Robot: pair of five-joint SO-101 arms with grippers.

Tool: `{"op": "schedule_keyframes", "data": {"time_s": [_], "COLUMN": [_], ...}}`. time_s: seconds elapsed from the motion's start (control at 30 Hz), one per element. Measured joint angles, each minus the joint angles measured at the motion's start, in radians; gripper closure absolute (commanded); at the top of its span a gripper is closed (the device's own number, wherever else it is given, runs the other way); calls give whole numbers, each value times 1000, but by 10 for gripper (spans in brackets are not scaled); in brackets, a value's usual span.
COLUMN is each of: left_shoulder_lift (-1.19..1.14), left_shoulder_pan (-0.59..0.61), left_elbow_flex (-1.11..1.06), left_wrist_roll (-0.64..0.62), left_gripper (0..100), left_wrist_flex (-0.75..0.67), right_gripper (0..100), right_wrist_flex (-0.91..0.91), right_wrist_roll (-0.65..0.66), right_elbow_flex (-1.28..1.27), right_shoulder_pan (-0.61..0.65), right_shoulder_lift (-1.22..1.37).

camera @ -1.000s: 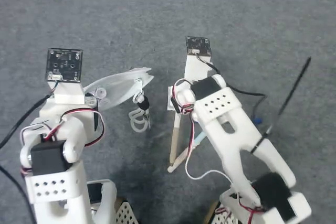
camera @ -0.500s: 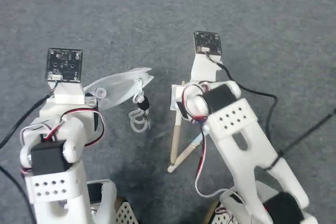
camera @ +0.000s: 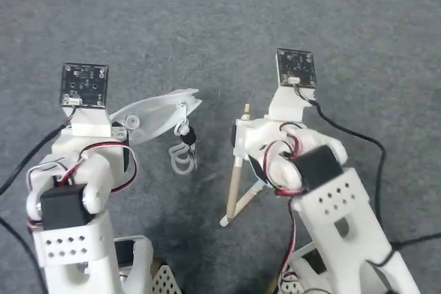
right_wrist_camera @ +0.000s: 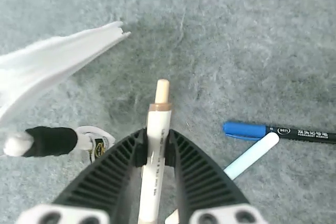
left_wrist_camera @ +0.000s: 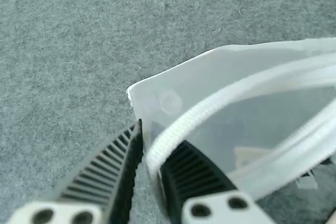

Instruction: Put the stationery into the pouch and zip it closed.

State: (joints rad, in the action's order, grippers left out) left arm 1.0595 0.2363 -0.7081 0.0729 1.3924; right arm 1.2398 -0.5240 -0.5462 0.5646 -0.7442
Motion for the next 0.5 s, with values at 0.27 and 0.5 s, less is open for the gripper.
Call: {"op": "schedule_keyframes", "data": {"time_s": [0.27,0.5], "left_shoulder_lift": [0,0], "left_shoulder_pan": [2,2], "left_elbow_flex": [0,0], "left_wrist_roll": [0,0], "left_gripper": [988,988], "left_wrist_flex": [0,0], "right_gripper": [993,993], "right_wrist_flex": [0,0], "right_wrist_roll": [0,0], "right_elbow_flex": [-44,-48], "right_shoulder_pan": [0,23], "right_shoulder_lift": [-112,-201]}}
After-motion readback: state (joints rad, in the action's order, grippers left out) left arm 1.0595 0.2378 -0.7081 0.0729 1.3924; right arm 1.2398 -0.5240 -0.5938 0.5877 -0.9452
